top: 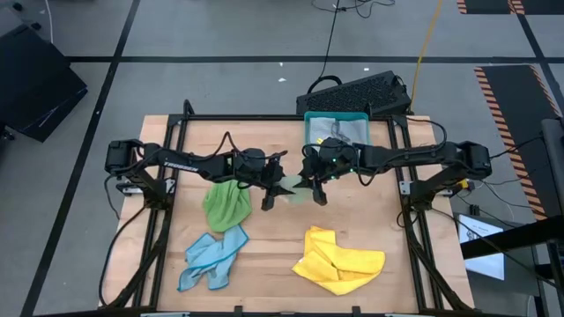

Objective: Fold microfiber towels
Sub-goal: Fold the light green microfiber cloth, then put the folded light green microfiber cloth into the bin

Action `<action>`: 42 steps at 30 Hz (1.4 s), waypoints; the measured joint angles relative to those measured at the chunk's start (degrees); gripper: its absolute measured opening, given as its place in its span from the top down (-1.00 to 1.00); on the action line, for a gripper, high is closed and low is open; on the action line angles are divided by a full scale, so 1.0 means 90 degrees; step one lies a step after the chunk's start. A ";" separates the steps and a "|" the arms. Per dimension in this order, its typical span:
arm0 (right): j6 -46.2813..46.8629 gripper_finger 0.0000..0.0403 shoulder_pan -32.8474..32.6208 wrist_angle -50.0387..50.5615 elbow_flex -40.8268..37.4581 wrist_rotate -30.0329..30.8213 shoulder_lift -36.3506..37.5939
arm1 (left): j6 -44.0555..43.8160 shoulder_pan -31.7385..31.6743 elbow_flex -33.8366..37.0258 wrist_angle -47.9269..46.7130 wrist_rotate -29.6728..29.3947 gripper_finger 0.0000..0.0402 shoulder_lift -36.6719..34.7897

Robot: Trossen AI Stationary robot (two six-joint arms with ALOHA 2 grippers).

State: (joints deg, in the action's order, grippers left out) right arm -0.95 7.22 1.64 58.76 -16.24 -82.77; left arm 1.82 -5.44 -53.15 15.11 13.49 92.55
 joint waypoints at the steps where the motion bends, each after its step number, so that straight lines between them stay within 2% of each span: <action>1: 0.0007 0.78 0.0011 0.0045 0.0000 0.0016 0.0052 | -0.0052 0.0035 0.0000 0.0010 -0.0230 0.21 0.0000; 3: 0.0082 0.78 0.0040 0.0123 -0.0005 0.0052 0.0179 | -0.0051 0.0082 -0.0015 -0.0020 -0.0641 -0.01 -0.0006; 8: 0.0199 0.78 0.0194 0.0670 -0.0002 0.0304 0.0714 | 0.0363 0.0089 -0.0022 -0.1095 -0.0838 -0.45 -0.0448; 11: 0.0326 0.78 0.0329 0.0982 0.0000 0.0302 0.0975 | 0.0426 0.0096 -0.0014 -0.1731 -0.1451 -0.60 -0.0812; 14: 0.0361 0.78 0.0440 0.1220 0.0000 0.0293 0.1245 | 0.0425 0.0042 0.0001 -0.2479 -0.2260 -0.66 -0.1055; 18: 0.0378 0.78 0.0844 0.1568 -0.0002 0.0290 0.1458 | 0.0126 -0.0077 -0.0002 -0.2930 -0.2839 -0.61 -0.1099; 25: 0.0581 0.78 0.1866 0.1752 -0.0078 0.0239 0.1454 | -0.0071 -0.0045 0.0039 -0.2613 -0.2848 -0.35 -0.1093; 31: 0.0879 0.78 0.2935 0.1418 -0.0499 -0.0310 0.1456 | -0.0092 0.0242 0.0039 -0.2281 -0.2840 -0.13 -0.1093; 35: 0.0930 0.77 0.3725 0.1477 -0.0683 -0.0955 0.1454 | -0.0089 0.0520 0.0036 -0.2277 -0.2834 0.00 -0.1093; 42: 0.0954 0.78 0.5230 0.1592 -0.0704 -0.2072 0.1354 | -0.0067 0.0873 0.0036 -0.2275 -0.2831 0.10 -0.1093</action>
State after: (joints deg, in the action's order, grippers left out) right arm 7.64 54.30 15.97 52.42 -34.89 -70.59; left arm 1.21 2.41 -52.82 -5.37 -11.99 82.72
